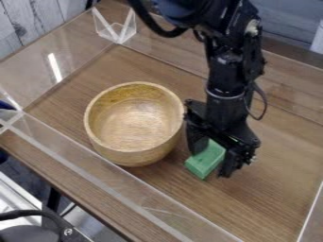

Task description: Put the green block in the brown bowl

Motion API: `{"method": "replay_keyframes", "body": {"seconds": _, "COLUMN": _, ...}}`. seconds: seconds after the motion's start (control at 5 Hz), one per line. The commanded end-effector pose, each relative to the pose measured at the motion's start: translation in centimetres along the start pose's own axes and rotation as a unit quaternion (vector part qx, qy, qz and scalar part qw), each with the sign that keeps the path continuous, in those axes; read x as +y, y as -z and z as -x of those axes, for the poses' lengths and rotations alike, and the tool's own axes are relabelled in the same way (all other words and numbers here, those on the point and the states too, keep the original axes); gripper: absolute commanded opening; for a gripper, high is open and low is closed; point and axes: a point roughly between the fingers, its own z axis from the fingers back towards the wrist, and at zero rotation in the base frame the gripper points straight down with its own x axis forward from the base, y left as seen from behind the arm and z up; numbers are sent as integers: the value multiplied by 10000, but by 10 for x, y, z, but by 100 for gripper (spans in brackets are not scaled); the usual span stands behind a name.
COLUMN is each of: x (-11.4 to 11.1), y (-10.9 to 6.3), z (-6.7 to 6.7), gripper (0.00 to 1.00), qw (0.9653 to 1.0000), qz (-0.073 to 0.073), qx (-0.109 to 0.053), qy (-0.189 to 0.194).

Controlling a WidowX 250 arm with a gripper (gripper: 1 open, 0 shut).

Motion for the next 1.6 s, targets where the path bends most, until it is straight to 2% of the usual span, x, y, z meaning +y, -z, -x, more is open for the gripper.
{"method": "replay_keyframes", "body": {"seconds": 0.0, "x": 0, "y": -17, "z": -9, "gripper": 100, "qw": 9985, "qz": -139, "qx": -517, "qy": -127}}
{"method": "replay_keyframes", "body": {"seconds": 0.4, "x": 9, "y": -5, "z": -14, "gripper": 100, "qw": 9979, "qz": -253, "qx": -595, "qy": -30}}
{"method": "replay_keyframes", "body": {"seconds": 0.8, "x": 5, "y": -10, "z": -23, "gripper": 100, "qw": 9970, "qz": -472, "qx": -619, "qy": -14}}
{"method": "replay_keyframes", "body": {"seconds": 1.2, "x": 4, "y": -8, "z": -28, "gripper": 100, "qw": 9947, "qz": -581, "qx": -830, "qy": 182}}
{"method": "replay_keyframes", "body": {"seconds": 1.4, "x": 5, "y": 2, "z": -32, "gripper": 100, "qw": 9964, "qz": -535, "qx": -654, "qy": 63}}
